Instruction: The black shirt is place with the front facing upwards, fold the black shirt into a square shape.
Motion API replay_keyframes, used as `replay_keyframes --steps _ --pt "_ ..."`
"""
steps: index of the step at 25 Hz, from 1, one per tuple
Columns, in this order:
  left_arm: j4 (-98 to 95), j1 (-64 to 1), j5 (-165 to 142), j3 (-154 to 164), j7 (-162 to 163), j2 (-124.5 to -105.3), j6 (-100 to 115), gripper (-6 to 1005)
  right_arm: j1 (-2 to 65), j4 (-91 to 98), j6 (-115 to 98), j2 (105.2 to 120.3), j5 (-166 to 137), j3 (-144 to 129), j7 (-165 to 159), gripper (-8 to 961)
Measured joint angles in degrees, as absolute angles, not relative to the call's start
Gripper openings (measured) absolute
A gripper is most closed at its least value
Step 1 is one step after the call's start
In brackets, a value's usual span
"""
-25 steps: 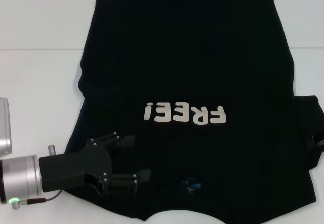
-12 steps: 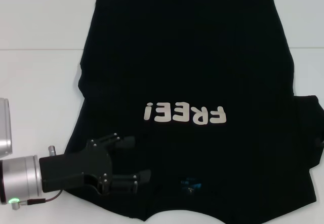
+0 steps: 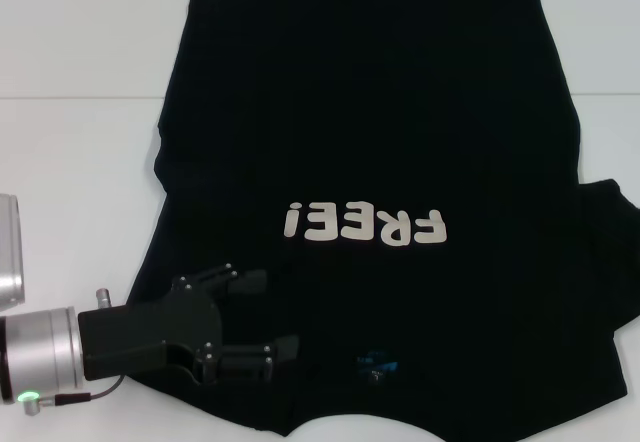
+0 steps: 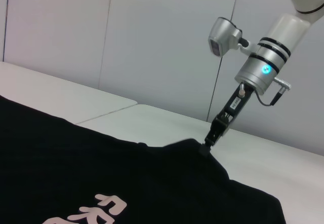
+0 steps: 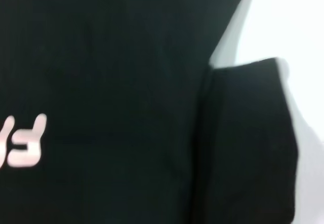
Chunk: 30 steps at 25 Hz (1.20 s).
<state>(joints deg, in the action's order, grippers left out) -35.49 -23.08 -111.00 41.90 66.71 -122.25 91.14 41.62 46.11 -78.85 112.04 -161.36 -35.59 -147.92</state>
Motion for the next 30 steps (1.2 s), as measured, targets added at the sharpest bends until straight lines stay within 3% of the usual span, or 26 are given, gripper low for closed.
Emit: replay_keyframes --steps 11,18,23,30 --pt "-35.41 -22.94 -111.0 41.63 67.3 -121.97 91.26 921 40.91 53.32 -81.34 111.22 -157.68 -32.65 -147.24 5" --pt "-35.41 -22.86 -111.0 41.58 67.39 -121.88 91.19 920 43.07 54.92 -81.85 111.5 -156.64 -34.09 -146.4 5" --pt "-35.42 -22.86 -111.0 41.57 67.41 -121.9 91.15 919 45.47 54.23 -81.82 112.66 -155.07 -38.97 -145.36 4" --pt "-35.42 -23.05 -111.0 41.57 67.41 -121.9 91.05 917 48.44 53.5 -81.52 116.55 -154.44 -46.29 -143.45 4"
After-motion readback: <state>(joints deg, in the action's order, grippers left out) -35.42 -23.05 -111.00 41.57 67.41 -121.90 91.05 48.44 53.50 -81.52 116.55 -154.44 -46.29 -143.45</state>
